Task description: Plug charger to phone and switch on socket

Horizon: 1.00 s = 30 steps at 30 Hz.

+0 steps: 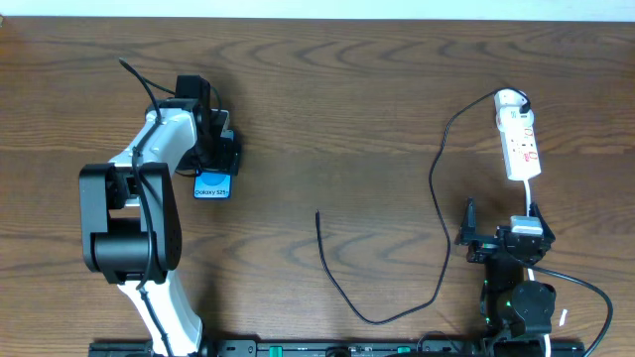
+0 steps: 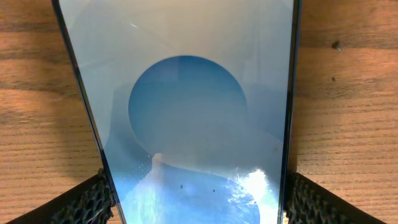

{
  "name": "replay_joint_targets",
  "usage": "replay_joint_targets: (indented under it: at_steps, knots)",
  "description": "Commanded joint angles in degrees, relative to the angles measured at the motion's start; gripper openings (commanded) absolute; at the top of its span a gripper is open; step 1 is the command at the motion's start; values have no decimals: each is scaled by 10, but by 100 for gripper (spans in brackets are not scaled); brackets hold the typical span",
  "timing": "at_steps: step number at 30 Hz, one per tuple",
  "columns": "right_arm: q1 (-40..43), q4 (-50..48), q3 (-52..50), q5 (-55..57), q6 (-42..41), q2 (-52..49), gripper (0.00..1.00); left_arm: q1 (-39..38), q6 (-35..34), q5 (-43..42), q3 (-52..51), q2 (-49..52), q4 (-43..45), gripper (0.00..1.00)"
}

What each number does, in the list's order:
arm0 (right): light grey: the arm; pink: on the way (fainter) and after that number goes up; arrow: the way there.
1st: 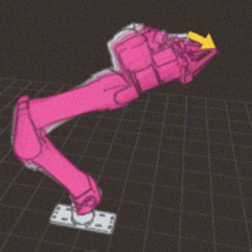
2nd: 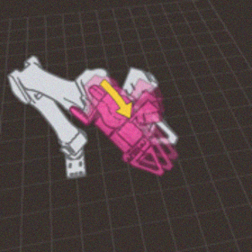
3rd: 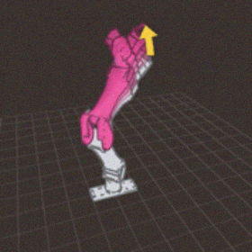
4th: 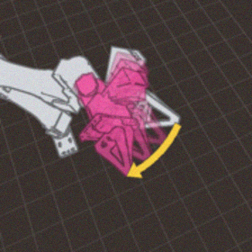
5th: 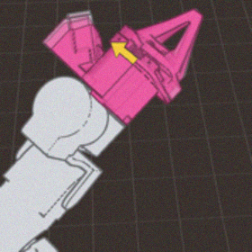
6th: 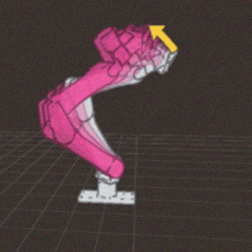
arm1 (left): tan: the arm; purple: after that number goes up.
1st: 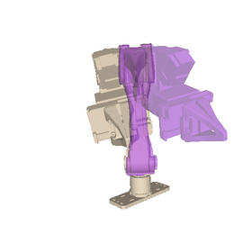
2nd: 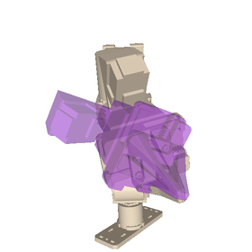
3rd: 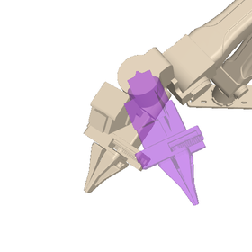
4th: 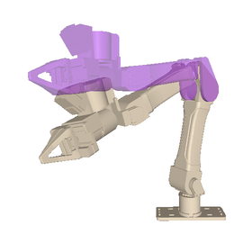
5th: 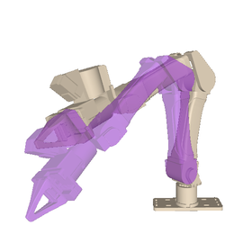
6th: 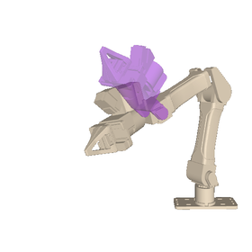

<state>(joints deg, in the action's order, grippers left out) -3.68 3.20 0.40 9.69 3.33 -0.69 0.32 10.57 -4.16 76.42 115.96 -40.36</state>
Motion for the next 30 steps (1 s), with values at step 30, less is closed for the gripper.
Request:
replay_joint_targets:
  at_steps: [30]
  knots:
    - [-4, 2, -1, 2, -7, 4, 99, 0, 6, 23, -8, 37, -3, 80]
